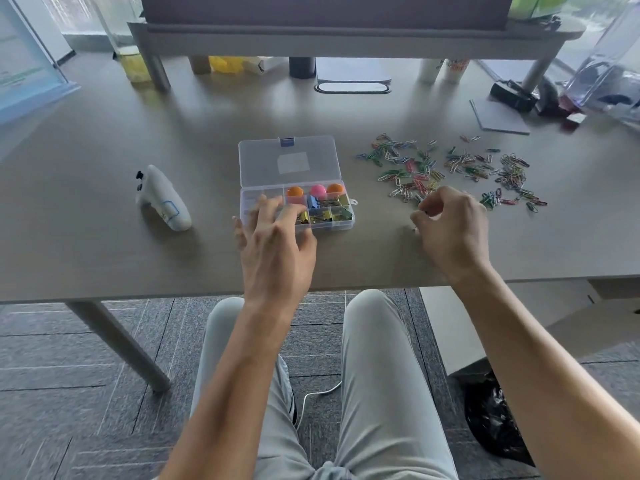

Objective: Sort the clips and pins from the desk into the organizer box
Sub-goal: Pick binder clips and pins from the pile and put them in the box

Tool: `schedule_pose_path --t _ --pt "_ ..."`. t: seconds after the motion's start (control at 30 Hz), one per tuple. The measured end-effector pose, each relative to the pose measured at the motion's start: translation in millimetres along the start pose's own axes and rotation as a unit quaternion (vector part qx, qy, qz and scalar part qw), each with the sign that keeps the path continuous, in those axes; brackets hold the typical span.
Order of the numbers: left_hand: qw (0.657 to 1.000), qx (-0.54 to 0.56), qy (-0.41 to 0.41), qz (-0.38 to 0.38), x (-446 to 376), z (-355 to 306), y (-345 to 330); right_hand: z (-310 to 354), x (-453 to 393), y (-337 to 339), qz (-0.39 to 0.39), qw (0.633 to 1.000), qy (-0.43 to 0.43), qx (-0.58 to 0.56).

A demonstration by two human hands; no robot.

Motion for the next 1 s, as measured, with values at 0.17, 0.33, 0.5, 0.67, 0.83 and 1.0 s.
schedule_pose_path --t 0.17,0.33,0.5,0.67,0.83,1.0 --pt "1.0 -0.005 0.003 0.029 5.7 1.7 -1.7 17.7 10.2 -0.8 0.056 0.988 0.0 -0.141" --pt "0.998 0.016 0.013 0.053 8.1 3.8 -0.9 46.9 24.1 -12.1 0.182 0.944 -0.02 -0.273" --pt "0.998 0.027 0.013 0.055 8.6 5.7 -1.4 74.8 36.8 -22.3 0.22 0.943 0.017 -0.25" --pt "0.999 0.046 0.019 0.019 10.3 12.3 2.9 90.7 37.6 -28.3 0.227 0.946 0.061 -0.222" --pt "0.999 0.038 0.024 0.015 12.2 21.5 6.9 101.5 39.6 -35.3 0.209 0.954 0.095 -0.194" --pt "0.999 0.038 0.03 0.011 14.1 24.4 7.0 105.3 41.7 -36.8 0.196 0.957 0.126 -0.171"
Point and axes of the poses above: each hand's wrist, its own x-axis away from the middle knuckle, its own y-axis out of the back of the hand, z = x × y, the point moved 3 cm from there along -x, towards the middle knuckle, and after that the axes turned 15 degrees about -y, right-handed, at the moved point
